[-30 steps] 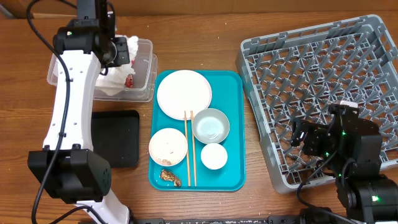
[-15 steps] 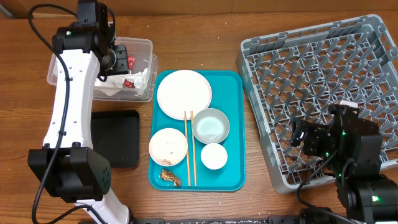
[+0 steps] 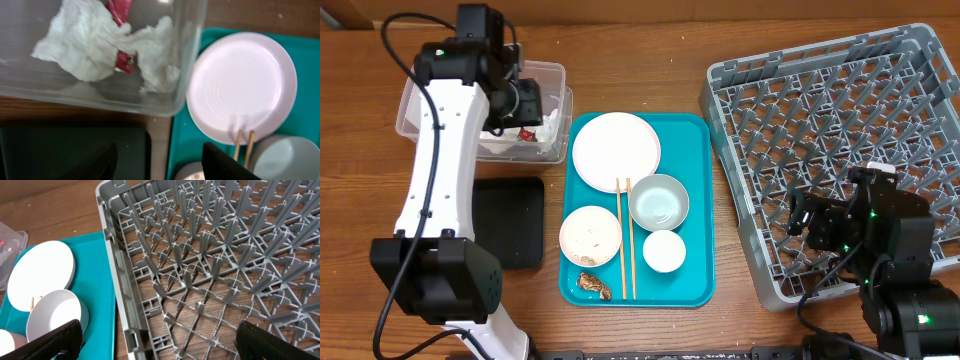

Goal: Sort waste into correct bins and load items into the dishwasher
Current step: 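Carry the tissue left and release it into the clear bin, then grasp the white cup on the teal tray with the left gripper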

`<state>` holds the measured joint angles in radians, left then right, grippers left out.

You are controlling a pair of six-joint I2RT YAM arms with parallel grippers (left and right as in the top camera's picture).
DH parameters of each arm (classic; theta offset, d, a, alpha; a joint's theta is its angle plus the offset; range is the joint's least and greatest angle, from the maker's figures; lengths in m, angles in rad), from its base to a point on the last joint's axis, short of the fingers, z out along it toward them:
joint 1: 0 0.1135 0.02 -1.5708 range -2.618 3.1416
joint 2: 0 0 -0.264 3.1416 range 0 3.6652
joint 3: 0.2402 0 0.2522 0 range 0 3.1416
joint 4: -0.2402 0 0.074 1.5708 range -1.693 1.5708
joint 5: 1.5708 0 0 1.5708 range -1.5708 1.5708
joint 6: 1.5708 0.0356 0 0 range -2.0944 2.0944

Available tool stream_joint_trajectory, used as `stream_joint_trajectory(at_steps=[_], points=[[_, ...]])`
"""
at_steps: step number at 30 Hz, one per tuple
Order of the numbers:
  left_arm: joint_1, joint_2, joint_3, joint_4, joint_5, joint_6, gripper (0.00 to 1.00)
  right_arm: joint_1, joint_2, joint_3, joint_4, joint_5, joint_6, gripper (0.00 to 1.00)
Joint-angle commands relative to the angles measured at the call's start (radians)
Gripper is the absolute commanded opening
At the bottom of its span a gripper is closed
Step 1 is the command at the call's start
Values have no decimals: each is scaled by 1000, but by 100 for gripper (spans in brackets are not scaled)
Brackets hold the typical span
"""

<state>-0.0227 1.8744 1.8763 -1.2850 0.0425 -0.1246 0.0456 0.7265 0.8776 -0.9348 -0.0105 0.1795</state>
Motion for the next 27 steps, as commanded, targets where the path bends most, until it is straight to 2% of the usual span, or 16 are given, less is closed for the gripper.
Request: stream_joint_trajectory(at_steps=[1, 11, 15, 19, 24, 27], points=[[-50, 12, -2, -47, 42, 5, 56, 0, -10, 21, 0, 10, 0, 100], [-124, -26, -2, -338, 40, -14, 59, 0, -10, 21, -23, 10, 0, 100], [-151, -99, -5, -387, 36, -23, 59, 0, -10, 21, -22, 10, 0, 100], [-224, -218, -48, -353, 25, -42, 59, 0, -10, 21, -22, 10, 0, 100], [-370, -357, -183, -195, 25, -77, 59, 0, -10, 21, -22, 10, 0, 100], [-463, -381, -282, -101, 26, -78, 64, 0, -10, 21, -22, 10, 0, 100]])
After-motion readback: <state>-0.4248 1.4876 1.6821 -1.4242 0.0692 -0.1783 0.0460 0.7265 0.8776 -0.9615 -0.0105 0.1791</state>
